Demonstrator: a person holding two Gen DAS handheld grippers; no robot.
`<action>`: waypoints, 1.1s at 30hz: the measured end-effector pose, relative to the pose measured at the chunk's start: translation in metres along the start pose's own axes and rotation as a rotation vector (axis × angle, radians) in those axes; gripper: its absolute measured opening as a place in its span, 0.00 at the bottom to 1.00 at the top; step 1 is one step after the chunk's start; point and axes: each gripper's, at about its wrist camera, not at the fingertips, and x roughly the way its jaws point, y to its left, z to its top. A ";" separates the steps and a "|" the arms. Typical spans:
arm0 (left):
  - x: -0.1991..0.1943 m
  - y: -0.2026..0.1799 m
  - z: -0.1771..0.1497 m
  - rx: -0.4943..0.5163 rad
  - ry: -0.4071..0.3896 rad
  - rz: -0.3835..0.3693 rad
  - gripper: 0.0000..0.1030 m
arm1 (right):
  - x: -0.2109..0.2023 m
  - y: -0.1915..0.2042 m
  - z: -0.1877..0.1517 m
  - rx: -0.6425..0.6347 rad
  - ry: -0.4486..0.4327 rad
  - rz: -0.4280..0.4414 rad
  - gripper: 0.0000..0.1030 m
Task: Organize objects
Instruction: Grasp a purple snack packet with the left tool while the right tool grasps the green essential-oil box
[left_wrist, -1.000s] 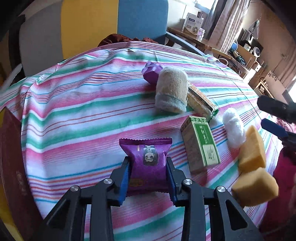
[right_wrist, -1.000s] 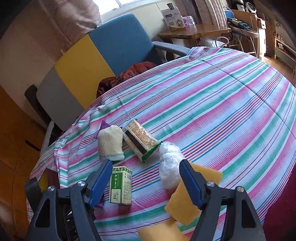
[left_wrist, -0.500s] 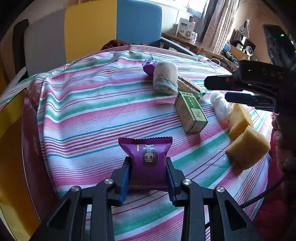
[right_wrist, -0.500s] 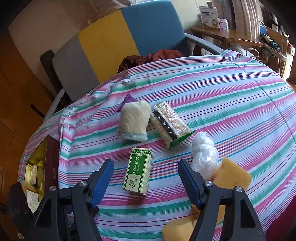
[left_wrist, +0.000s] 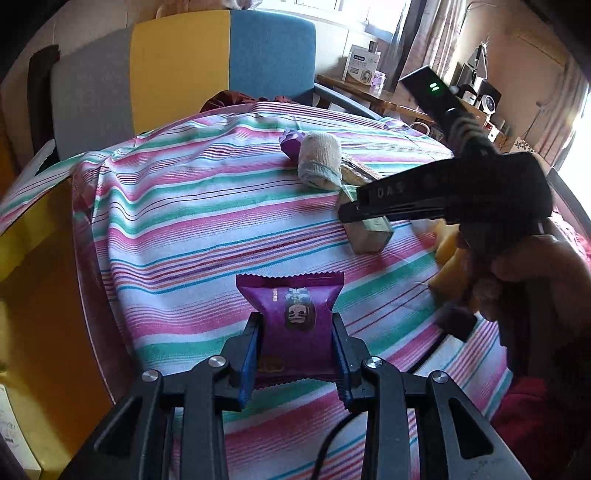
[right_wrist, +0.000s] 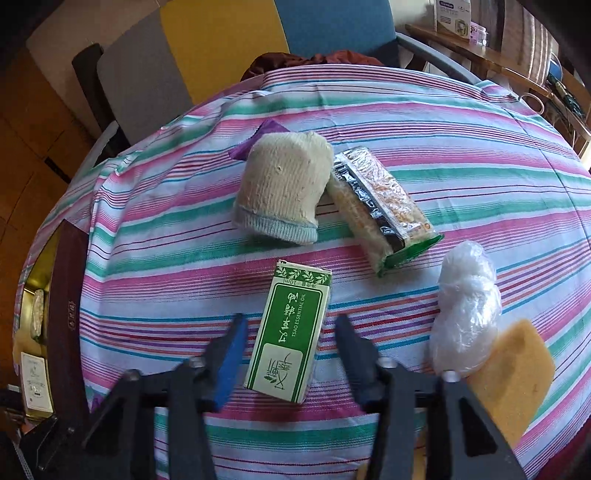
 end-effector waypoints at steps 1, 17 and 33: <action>-0.003 0.000 -0.001 -0.001 -0.004 -0.003 0.34 | -0.001 0.002 -0.001 -0.016 -0.002 -0.003 0.30; -0.074 0.052 -0.002 -0.131 -0.088 0.019 0.34 | 0.002 0.009 -0.008 -0.107 0.014 -0.080 0.30; -0.098 0.261 0.016 -0.444 0.010 0.270 0.34 | 0.001 0.013 -0.012 -0.140 0.005 -0.114 0.30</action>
